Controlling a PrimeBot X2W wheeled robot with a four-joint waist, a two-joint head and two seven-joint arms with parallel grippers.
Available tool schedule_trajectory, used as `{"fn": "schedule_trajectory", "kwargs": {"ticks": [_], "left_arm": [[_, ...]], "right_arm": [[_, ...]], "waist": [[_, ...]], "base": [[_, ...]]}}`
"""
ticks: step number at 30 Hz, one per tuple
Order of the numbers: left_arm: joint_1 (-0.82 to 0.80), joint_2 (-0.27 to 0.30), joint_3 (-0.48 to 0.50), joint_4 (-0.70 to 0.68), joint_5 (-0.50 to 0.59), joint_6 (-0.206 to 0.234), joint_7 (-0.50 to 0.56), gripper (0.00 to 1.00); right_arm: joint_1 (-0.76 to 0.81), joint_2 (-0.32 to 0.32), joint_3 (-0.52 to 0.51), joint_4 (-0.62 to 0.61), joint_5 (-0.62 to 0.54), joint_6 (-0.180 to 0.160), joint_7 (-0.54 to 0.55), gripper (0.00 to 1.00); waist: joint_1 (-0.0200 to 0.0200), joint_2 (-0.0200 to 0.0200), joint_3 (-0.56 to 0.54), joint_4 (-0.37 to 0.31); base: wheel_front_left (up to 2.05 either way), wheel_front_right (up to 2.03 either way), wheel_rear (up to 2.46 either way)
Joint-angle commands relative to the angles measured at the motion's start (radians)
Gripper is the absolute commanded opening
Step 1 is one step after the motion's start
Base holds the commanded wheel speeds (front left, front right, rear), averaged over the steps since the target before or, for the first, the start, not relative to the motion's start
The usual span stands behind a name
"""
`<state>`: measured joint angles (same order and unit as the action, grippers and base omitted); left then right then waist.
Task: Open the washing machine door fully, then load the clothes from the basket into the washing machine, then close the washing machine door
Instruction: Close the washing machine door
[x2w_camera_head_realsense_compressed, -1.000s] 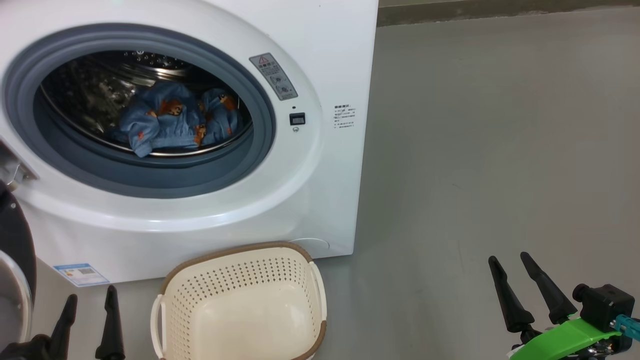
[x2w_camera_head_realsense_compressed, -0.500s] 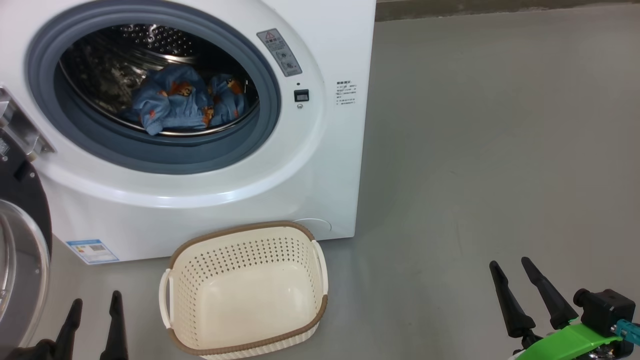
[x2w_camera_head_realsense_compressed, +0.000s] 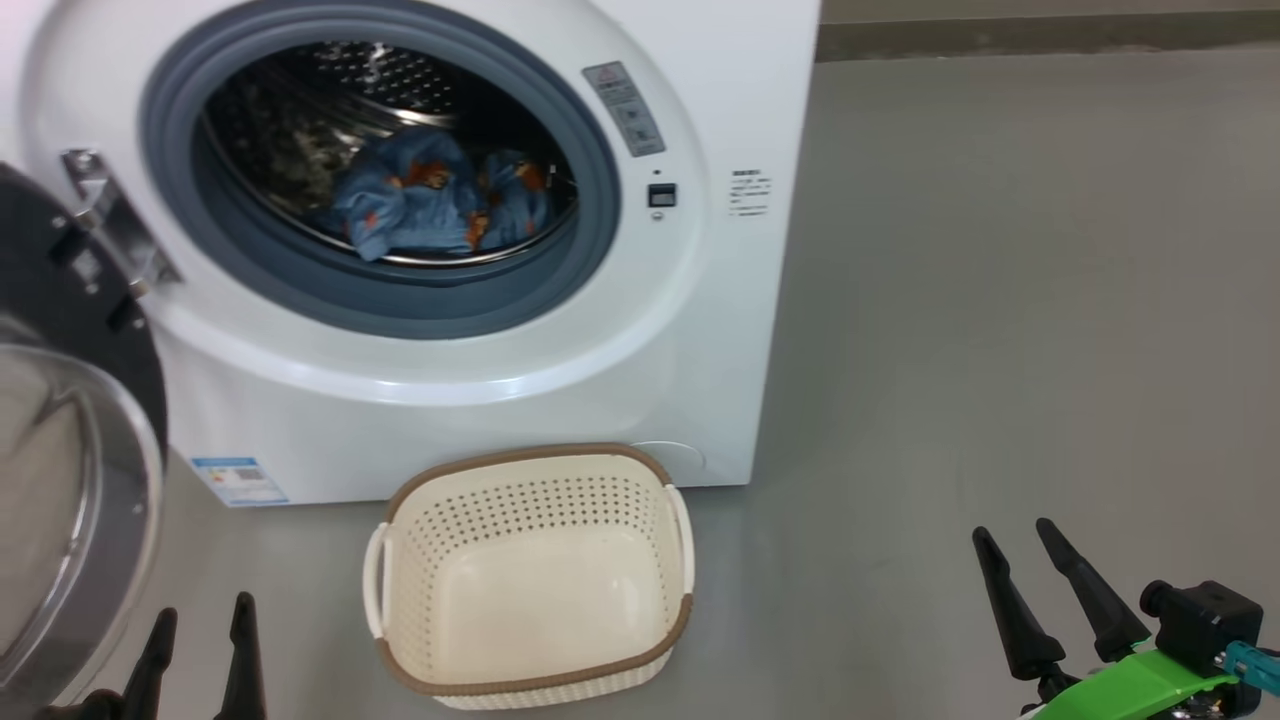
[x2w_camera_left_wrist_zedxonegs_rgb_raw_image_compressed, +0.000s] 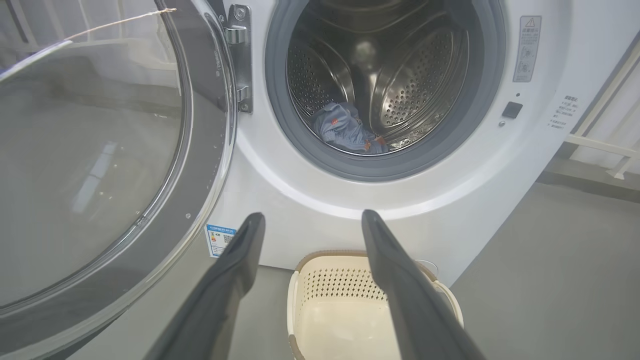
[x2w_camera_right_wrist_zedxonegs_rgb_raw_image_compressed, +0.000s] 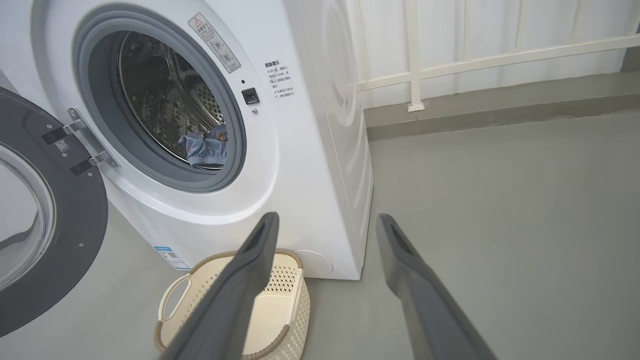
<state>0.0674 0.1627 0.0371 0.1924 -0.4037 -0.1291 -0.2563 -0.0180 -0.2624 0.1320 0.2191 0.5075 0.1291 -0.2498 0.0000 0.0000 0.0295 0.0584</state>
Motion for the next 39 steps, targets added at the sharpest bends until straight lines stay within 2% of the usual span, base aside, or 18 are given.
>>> {"fn": "schedule_trajectory", "kwargs": {"ticks": [1, 27, 31, 39], "left_arm": [[-0.013, 0.013, 0.039, -0.030, -0.009, -0.002, -0.006, 1.00], [0.014, -0.051, 0.067, -0.047, 0.011, -0.002, -0.006, 1.00], [0.016, -0.057, 0.072, -0.050, 0.012, -0.002, -0.006, 1.00], [0.036, -0.084, 0.113, -0.081, 0.013, -0.002, -0.006, 1.00]], "right_arm": [[0.002, -0.022, 0.027, -0.026, 0.012, 0.002, -0.012, 1.00], [-0.055, -0.045, 0.123, 0.001, 0.019, 0.002, -0.012, 1.00], [-0.065, -0.047, 0.141, 0.005, 0.021, 0.002, -0.012, 1.00], [-0.141, -0.060, 0.221, 0.029, 0.035, 0.002, -0.012, 1.00]], "waist": [[0.0000, 0.0000, -0.002, 0.031], [0.0000, 0.0000, -0.003, 0.420], [0.0000, 0.0000, -0.003, 0.449], [0.0000, 0.0000, 0.021, 0.465]], "base": [[0.00, 0.00, 0.00], [0.00, 0.00, 0.00], [0.00, 0.00, 0.00], [0.00, 0.00, 0.00]]}}
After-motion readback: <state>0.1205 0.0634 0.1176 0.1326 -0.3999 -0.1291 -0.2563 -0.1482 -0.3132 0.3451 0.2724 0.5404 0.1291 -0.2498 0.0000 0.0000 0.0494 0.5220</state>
